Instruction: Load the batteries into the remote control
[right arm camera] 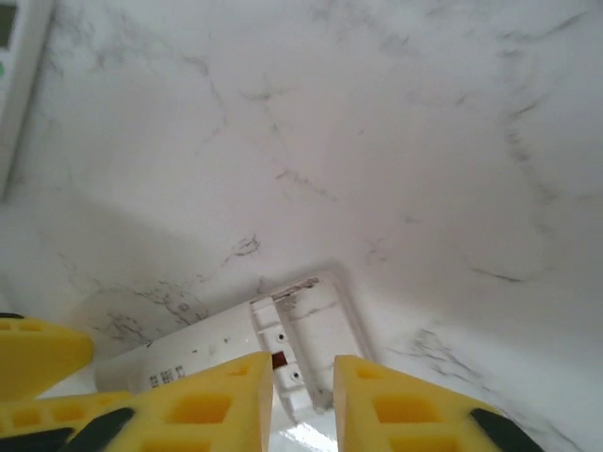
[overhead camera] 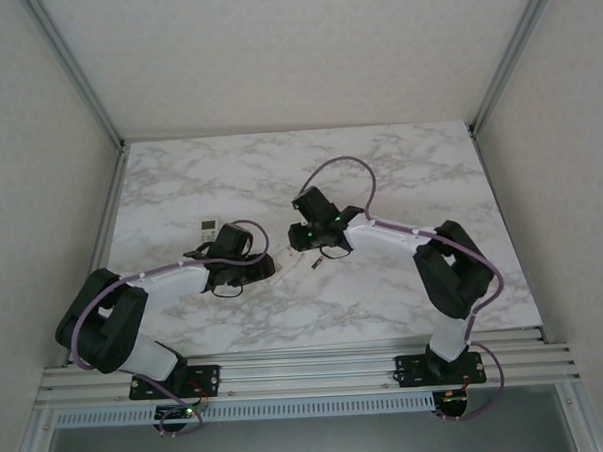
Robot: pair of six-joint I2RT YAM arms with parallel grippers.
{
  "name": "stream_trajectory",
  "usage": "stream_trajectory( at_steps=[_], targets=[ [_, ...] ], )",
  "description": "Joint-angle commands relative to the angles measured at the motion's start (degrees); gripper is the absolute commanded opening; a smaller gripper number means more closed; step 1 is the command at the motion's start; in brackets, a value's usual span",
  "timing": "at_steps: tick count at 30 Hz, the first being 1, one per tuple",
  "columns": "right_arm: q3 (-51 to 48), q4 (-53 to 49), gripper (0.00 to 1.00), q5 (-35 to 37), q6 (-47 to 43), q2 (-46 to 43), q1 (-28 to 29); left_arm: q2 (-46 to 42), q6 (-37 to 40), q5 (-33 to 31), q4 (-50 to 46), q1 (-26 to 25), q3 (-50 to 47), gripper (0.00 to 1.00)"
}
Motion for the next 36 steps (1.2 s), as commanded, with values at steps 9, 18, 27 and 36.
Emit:
stream_trajectory(
  at_steps=[9,18,27,36],
  targets=[
    [-3.21,-12.53,0.5,-12.84,-8.49,-2.21,-11.49,-19.15,12.57,-7.95,-4.47,-3.5,4.02,0.99],
    [-11.35,-9.16,0.6,-11.87,-5.1,-10.25,-15.13,2.85,48.53,-15.43,-22.28,-13.11,17.73,0.97],
    [-14.45,-11.24,0.64,-16.1,-5.74,-18.33,-19.48,18.69,55.21,-9.43,-23.58,-11.07,20.96,0.95],
    [-13.0,-13.69,0.64,-17.2,-7.05,-19.36,-21.13,19.51,65.86,-9.81,-26.01,-7.16,20.87,0.52]
  ],
)
